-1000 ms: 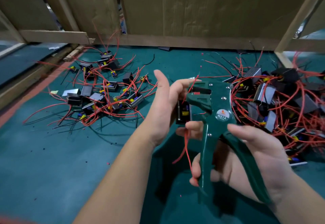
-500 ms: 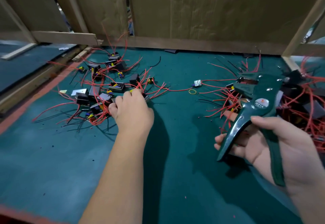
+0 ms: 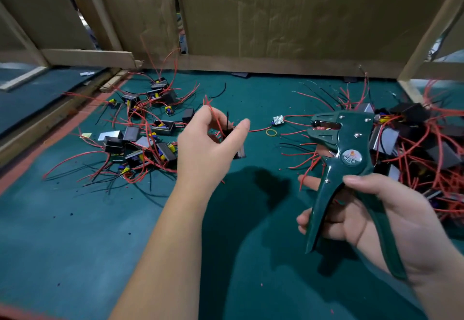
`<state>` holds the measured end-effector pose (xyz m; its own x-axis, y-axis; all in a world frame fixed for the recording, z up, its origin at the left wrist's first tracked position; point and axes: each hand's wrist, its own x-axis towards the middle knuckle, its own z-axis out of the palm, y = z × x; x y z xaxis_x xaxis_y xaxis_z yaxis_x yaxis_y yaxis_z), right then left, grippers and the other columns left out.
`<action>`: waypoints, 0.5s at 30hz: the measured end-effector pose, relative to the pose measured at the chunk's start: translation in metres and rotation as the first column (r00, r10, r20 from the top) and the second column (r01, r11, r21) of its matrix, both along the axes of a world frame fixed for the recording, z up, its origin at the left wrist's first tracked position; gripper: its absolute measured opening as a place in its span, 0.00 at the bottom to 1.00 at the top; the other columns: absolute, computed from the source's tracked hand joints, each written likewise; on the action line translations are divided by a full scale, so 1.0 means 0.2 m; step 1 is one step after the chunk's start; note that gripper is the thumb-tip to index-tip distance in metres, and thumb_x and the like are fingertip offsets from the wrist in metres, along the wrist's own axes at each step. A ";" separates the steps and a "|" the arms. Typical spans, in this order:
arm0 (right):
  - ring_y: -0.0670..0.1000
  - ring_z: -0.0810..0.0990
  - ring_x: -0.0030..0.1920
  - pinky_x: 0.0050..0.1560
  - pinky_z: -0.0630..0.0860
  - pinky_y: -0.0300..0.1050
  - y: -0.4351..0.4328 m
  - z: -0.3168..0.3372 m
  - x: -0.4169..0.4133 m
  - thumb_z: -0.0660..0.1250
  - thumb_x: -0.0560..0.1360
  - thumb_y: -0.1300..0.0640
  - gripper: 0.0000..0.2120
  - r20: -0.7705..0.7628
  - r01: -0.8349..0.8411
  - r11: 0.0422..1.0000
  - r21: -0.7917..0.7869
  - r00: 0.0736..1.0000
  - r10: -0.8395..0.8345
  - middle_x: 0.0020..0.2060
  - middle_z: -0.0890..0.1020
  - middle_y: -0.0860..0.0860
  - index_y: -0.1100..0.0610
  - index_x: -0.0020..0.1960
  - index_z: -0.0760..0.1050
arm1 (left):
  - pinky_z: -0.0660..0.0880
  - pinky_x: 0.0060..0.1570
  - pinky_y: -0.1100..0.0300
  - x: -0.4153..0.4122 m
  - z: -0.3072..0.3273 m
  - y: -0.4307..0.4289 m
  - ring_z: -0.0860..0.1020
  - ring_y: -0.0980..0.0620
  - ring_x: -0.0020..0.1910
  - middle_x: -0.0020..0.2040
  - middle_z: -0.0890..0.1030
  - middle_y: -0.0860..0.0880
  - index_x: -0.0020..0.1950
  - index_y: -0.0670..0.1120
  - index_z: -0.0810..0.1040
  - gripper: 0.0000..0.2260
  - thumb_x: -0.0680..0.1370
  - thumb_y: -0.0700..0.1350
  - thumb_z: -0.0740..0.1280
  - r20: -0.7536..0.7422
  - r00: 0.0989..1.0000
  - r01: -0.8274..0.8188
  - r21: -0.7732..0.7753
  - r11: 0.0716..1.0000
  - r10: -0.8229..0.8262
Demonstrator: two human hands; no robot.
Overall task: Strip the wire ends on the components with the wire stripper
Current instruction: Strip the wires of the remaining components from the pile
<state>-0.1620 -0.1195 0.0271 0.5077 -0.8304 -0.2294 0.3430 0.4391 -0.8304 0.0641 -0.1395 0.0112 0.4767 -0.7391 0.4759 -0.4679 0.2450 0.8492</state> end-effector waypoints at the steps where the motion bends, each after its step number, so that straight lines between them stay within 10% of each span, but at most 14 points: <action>1: 0.70 0.80 0.34 0.35 0.78 0.63 0.00 0.00 0.00 0.82 0.43 0.52 0.38 0.009 0.002 1.000 -0.005 1.000 -0.002 0.52 0.78 0.70 0.63 0.49 0.77 | 0.68 0.34 0.61 0.00 0.00 0.00 0.69 0.57 0.29 0.30 0.73 0.58 0.37 0.49 0.71 0.14 0.72 0.58 0.69 -0.008 0.999 0.053 0.013 0.998 -0.053; 5: 0.71 0.80 0.35 0.34 0.79 0.60 0.00 -0.02 -0.01 0.75 0.55 0.54 0.26 -0.079 0.023 0.996 -0.086 0.996 -0.030 0.43 0.81 0.62 0.62 0.51 0.76 | 0.70 0.37 0.55 -0.02 -0.01 0.00 0.74 0.56 0.31 0.28 0.70 0.58 0.40 0.47 0.72 0.19 0.76 0.62 0.60 0.016 0.983 0.180 0.150 0.972 -0.185; 8: 0.69 0.82 0.36 0.34 0.79 0.58 0.00 -0.02 -0.02 0.70 0.61 0.56 0.14 -0.192 0.051 0.971 -0.235 0.976 -0.098 0.43 0.84 0.60 0.53 0.47 0.81 | 0.76 0.28 0.58 -0.05 0.00 0.01 0.83 0.49 0.35 0.34 0.75 0.59 0.43 0.51 0.71 0.07 0.79 0.51 0.65 -0.258 0.912 0.366 0.159 0.917 -0.319; 15: 0.68 0.82 0.36 0.35 0.80 0.57 0.00 -0.02 -0.01 0.67 0.63 0.59 0.24 -0.118 0.130 0.958 -0.257 0.979 -0.165 0.51 0.84 0.60 0.51 0.59 0.78 | 0.70 0.33 0.65 -0.06 0.04 0.04 0.74 0.55 0.35 0.50 0.82 0.50 0.54 0.53 0.71 0.06 0.78 0.45 0.64 -0.572 0.707 0.583 0.138 0.801 -0.416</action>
<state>-0.1641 -0.1204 0.0240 0.3536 -0.9330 -0.0664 0.2640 0.1677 -0.9498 0.0520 -0.1324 0.0183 0.0968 -0.9953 0.0102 0.1528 0.0250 0.9879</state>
